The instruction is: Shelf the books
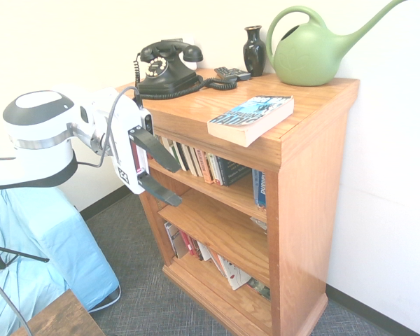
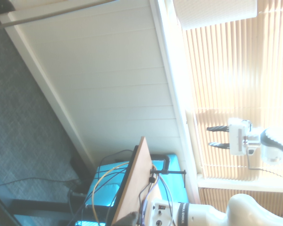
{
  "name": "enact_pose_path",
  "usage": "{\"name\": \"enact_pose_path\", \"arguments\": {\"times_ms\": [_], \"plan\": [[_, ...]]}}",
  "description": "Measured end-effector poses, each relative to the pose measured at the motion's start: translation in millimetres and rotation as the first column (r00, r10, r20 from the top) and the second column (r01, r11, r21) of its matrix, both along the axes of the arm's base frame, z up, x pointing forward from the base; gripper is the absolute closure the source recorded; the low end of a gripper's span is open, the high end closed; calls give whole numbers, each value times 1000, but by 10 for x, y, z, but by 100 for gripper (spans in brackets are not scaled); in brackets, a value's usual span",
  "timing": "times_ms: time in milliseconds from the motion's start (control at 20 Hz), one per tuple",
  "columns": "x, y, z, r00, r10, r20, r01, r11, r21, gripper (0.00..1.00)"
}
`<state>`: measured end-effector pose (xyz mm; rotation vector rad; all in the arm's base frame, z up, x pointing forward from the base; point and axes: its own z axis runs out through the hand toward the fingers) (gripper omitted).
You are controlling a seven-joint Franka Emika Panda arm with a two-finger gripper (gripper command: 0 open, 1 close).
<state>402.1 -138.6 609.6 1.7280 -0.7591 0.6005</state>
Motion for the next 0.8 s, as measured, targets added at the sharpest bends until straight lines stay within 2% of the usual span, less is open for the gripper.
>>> {"name": "enact_pose_path", "arguments": {"times_ms": [800], "plan": [[784, 67, -78, 997, 73, -30, -76, 991, -113, 0]]}}
